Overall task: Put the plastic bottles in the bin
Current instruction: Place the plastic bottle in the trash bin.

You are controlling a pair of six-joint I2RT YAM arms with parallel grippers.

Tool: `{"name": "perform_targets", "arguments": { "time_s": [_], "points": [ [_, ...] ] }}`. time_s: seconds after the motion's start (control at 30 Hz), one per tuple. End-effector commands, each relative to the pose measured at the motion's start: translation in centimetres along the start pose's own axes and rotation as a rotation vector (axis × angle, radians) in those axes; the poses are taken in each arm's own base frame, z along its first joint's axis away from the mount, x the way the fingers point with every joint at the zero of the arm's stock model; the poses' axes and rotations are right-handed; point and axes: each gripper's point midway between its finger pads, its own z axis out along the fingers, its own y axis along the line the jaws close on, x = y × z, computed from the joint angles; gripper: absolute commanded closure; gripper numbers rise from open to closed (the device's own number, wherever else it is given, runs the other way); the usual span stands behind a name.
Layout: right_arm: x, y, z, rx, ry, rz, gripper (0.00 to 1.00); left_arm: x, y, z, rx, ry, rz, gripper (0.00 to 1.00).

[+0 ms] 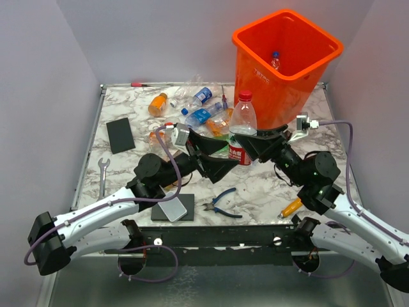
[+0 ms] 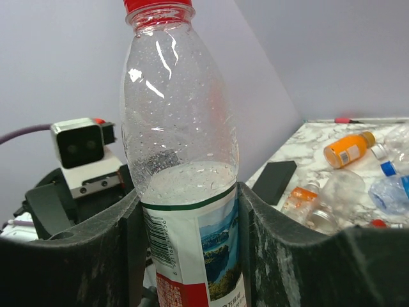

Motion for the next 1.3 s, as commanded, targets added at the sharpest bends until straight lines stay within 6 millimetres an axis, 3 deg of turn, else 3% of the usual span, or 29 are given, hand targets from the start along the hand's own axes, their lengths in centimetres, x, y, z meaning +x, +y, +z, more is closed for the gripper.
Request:
{"name": "perform_targets", "arguments": {
  "time_s": [0.0, 0.33, 0.47, 0.63, 0.77, 0.87, 0.93, 1.03, 1.07, 1.27],
  "points": [
    [-1.2, 1.7, -0.4, -0.074, -0.057, 0.047, 0.63, 0.3, -4.9, -0.1, 0.265, 0.055, -0.154, 0.01],
    [-0.8, 0.6, -0.4, -0.049, -0.1, 0.099, 0.63, 2.4, -4.8, 1.6, 0.302, 0.133, -0.207, 0.02],
    [-0.7, 0.6, -0.1, -0.05, -0.097, 0.099, 0.63, 4.3, -3.8, 2.0, 0.276, 0.184, -0.23, 0.13],
    [-0.2, 0.3, 0.1, -0.035, -0.074, 0.093, 0.63, 4.9, -3.1, 1.9, 0.25, 0.184, -0.213, 0.24],
    [0.4, 0.1, 0.3, -0.03, -0.04, 0.081, 0.59, 4.9, -2.4, 1.7, 0.225, 0.161, -0.16, 0.42],
    [0.7, 0.1, 0.3, -0.021, -0.013, 0.067, 0.46, 4.7, -2.1, 1.2, 0.215, 0.146, -0.105, 0.55],
    [0.8, 0.0, 0.3, -0.004, 0.008, 0.057, 0.28, 4.6, -1.8, 0.9, 0.202, 0.143, -0.064, 0.59],
    [0.4, 0.0, -0.2, 0.026, 0.039, 0.039, 0.15, 4.4, -1.2, 0.4, 0.175, 0.148, 0.02, 0.62],
    [0.2, 0.0, -0.4, 0.04, 0.047, 0.026, 0.04, 4.5, -0.9, 0.2, 0.16, 0.16, 0.054, 0.62],
    [-3.8, 1.6, -1.1, 0.067, 0.077, -0.13, 0.0, 6.0, 2.8, -2.1, 0.024, 0.278, 0.314, 0.66]
  ]
}}
